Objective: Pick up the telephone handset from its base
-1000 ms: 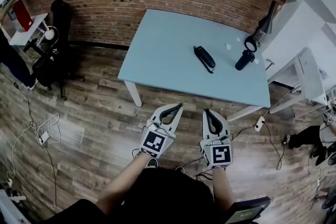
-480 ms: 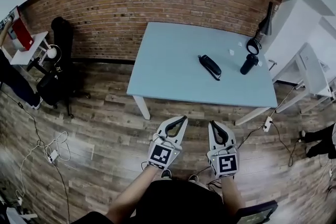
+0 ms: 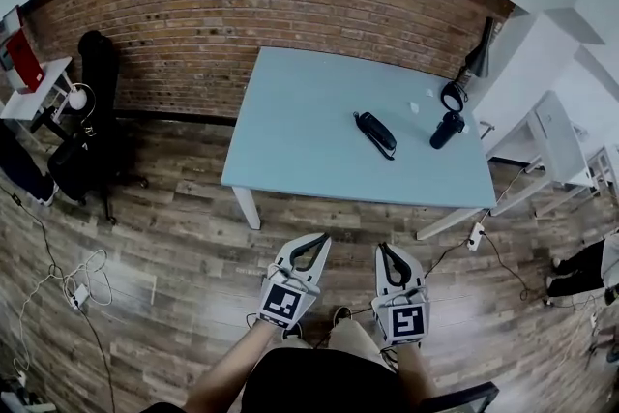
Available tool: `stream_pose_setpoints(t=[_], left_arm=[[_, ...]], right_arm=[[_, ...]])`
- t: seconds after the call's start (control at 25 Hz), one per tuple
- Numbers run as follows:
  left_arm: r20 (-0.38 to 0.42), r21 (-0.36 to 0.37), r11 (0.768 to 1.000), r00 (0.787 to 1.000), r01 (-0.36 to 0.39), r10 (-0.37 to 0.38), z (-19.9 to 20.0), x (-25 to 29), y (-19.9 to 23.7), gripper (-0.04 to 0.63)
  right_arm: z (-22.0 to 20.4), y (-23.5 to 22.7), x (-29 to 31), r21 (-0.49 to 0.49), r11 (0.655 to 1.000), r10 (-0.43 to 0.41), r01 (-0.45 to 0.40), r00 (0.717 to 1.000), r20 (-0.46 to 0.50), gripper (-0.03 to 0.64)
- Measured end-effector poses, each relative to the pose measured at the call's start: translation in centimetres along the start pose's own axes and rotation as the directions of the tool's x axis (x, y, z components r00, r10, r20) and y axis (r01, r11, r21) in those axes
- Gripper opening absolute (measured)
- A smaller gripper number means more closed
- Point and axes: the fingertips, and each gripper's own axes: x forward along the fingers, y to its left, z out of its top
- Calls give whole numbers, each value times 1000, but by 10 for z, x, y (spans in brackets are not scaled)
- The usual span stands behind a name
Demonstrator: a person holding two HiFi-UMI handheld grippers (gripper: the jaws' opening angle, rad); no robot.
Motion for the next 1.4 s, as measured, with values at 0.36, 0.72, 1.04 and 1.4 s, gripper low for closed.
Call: stream_pose_setpoints(t=[0.36,0.72,1.04,1.4], left_arm=[[-23,29,999,999,-31,32,-7,31,12,15],[-45,84,995,997,-62,66,-4,98,4,15],[-75,107,993,995,-55,63,-9,161,-10,15],[-85,151,987,995,-46,60,-7,237,-28,15]], right_arm=[[-10,-26,28,52,999,11,-12,1000,20,29],[-15,-101,53,89,996,-17,5,992,124,30],[-42,-172,64,122,993,-19,6,994,106,31],[-70,-243,83,224,975,-33,10,995,97,30]])
